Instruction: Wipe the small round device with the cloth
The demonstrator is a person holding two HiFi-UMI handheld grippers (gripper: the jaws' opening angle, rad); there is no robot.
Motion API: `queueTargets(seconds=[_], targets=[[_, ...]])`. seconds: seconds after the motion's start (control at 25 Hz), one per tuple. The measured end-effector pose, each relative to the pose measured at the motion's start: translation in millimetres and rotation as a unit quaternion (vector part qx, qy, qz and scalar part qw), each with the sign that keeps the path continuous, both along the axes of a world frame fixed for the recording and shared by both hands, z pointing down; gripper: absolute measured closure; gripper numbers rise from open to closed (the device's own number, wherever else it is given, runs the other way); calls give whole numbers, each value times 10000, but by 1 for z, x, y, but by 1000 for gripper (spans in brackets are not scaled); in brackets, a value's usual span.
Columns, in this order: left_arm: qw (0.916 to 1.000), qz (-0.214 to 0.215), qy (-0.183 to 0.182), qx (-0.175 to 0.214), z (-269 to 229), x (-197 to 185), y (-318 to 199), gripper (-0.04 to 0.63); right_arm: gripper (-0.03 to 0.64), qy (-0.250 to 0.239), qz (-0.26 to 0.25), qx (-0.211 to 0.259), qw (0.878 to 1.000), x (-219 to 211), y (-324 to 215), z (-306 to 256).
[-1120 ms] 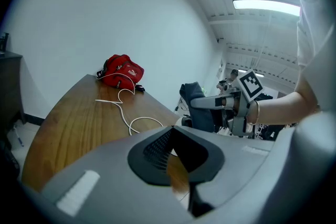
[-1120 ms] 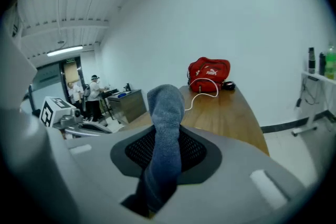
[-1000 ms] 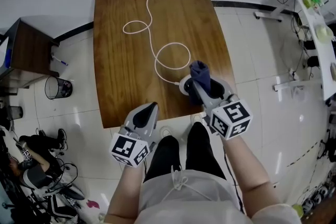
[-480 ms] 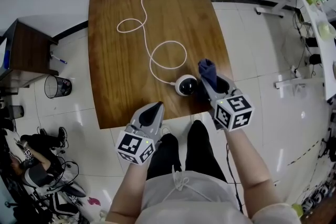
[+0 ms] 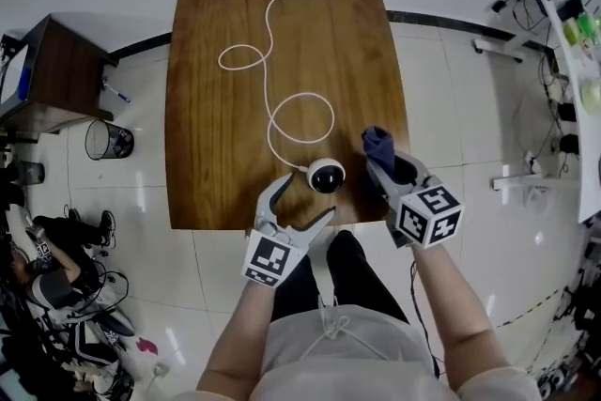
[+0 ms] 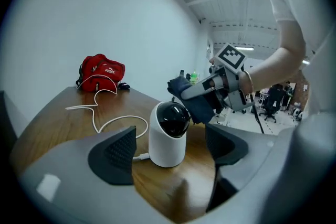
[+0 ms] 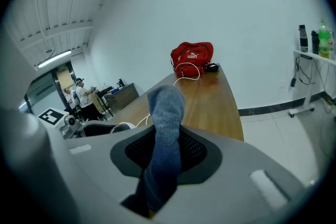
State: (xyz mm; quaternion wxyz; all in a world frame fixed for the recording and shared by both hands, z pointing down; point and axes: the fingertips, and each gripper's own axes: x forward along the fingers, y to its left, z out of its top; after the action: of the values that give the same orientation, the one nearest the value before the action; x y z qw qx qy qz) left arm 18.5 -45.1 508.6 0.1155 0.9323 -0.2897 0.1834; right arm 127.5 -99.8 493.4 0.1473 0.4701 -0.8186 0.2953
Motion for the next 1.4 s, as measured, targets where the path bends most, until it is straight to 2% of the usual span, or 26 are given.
queueTargets(seconds=[0.12,0.28,0.56,0.68,0.76,0.92,1.12,1.28,1.4], targets=[[9997,-26,-231,117,14,17,-11,183,508,-33,-173,38,9998,11,-9,5],[9995,-197,-160,-211,32,32,-22,183,509,-93,-517,-12,9986,14,-19,12],[9982,-568,-187,71,34,35,-42,187,509,-55,-1034,-12,9946,2,-27,15],[9974,-677,-214,143,34,34,-46,236,508,-120,-1147,7,9933,2,-26,14],[9971,-698,-235,198,34,34,-47,236,508,-158,-1187,34,9928,5,-26,13],[9963,-828,-197,103,33,33,-47,235,508,-185,-1297,21,9914,10,-25,13],[9937,-1083,260,-92,-10,27,-51,235,508,-122,-1545,-194,9877,7,-16,14],[9924,-1154,415,-141,-55,14,-64,235,508,128,-1923,-459,9802,-22,-4,26],[9932,-1052,506,-37,-93,15,-74,235,508,105,-2134,-529,9755,-47,-4,21]])
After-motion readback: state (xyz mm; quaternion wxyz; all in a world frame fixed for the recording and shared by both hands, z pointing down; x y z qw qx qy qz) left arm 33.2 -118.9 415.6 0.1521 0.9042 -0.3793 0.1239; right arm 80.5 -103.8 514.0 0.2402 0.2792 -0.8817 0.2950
